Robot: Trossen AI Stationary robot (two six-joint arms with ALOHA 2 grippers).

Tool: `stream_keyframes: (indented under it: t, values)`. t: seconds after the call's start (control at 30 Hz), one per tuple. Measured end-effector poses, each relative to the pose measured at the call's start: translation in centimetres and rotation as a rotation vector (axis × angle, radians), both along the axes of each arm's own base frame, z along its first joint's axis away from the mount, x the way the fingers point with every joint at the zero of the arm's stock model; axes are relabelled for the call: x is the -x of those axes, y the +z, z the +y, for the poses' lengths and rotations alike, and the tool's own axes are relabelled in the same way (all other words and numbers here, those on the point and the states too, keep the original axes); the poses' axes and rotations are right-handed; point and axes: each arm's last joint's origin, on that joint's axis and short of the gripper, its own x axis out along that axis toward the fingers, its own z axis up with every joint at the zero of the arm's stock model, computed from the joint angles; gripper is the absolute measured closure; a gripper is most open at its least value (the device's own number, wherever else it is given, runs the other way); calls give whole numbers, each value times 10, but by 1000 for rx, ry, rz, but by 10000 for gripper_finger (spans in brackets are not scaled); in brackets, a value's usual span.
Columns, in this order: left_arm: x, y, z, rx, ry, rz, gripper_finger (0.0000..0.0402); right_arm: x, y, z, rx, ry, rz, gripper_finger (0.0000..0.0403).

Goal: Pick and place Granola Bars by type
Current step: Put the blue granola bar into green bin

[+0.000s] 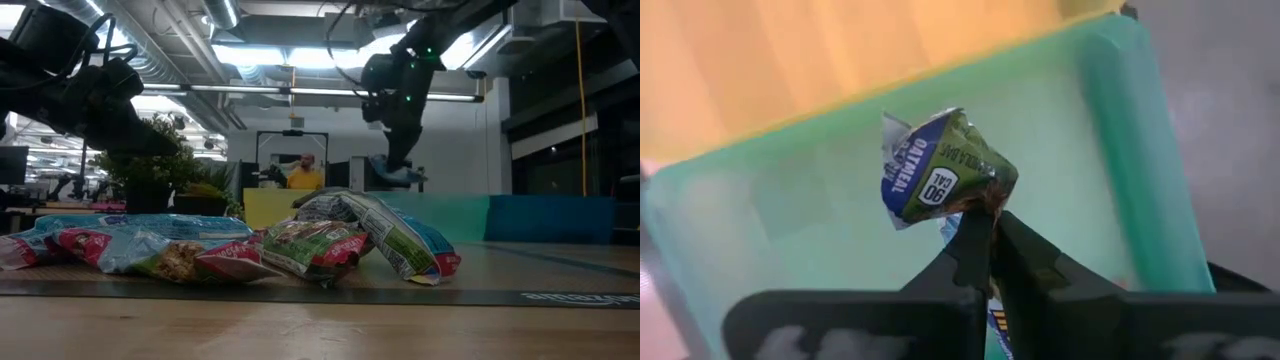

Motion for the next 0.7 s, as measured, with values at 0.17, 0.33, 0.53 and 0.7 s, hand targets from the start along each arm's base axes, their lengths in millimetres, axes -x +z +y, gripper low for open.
stream_keyframes:
  t: [0.17, 0.33, 0.53, 0.7]
  values:
    - [0, 0, 0, 0, 0, 0, 390, 11, -17, -2, -42, -38, 46, 384]
    - [0, 0, 0, 0, 0, 0, 390, 18, -38, 8, -117, -63, 117, 384]
    - [0, 0, 0, 0, 0, 0, 390, 16, -56, 26, -159, -9, 143, 384]
    - [0, 0, 0, 0, 0, 0, 390, 12, -57, 32, -163, 13, 137, 380]
